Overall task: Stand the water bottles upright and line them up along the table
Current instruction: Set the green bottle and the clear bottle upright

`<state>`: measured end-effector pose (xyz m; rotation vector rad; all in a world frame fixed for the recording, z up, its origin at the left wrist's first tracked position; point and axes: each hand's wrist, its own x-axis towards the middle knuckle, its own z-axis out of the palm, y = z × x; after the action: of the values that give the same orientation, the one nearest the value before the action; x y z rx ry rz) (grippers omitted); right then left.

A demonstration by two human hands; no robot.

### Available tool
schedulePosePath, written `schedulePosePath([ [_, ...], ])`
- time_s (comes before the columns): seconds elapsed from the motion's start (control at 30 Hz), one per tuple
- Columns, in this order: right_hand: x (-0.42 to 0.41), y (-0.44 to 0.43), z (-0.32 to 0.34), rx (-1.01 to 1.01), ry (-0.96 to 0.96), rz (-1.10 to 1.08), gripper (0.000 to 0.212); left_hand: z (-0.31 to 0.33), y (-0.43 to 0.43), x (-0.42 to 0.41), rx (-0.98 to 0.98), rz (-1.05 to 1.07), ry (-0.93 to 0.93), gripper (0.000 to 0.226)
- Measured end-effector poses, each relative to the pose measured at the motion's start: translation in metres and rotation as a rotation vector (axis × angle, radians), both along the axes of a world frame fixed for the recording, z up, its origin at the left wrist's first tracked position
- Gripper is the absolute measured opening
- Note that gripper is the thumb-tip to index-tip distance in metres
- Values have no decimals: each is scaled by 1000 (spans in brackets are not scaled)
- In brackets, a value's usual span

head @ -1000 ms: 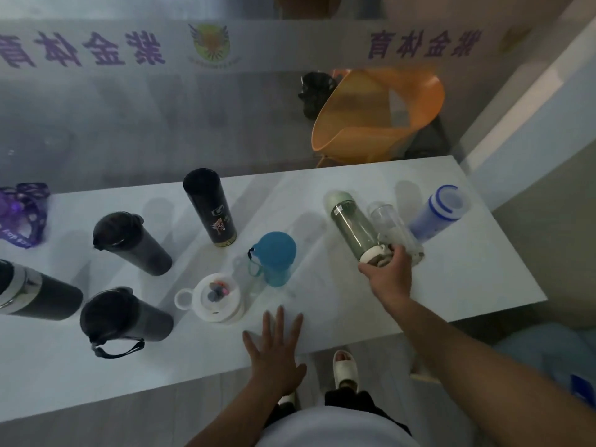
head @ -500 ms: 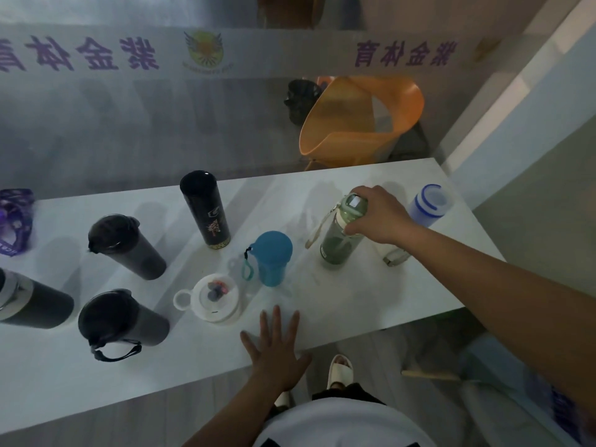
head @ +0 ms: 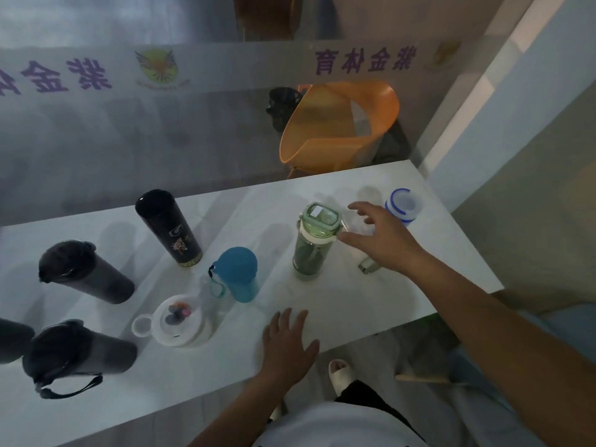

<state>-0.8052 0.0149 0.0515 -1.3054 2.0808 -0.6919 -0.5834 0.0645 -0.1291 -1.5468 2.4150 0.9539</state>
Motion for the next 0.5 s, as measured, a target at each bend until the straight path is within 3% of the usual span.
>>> schedulePosePath([
  [0.13, -45, 54, -28, -43, -9, -109, 57, 12, -3, -43, -34, -53, 90, 68],
  [0.27, -94, 97, -87, 118, 82, -104, 69, 23, -9, -108, 35, 11, 200, 76],
  [0.37, -127, 116, -119, 259, 109, -63, 78, 23, -20, -161, 197, 313, 324, 97],
  [0.5, -166, 123, -140, 311, 80, -68, 72, 24, -43, -229, 328, 780, 521, 112],
])
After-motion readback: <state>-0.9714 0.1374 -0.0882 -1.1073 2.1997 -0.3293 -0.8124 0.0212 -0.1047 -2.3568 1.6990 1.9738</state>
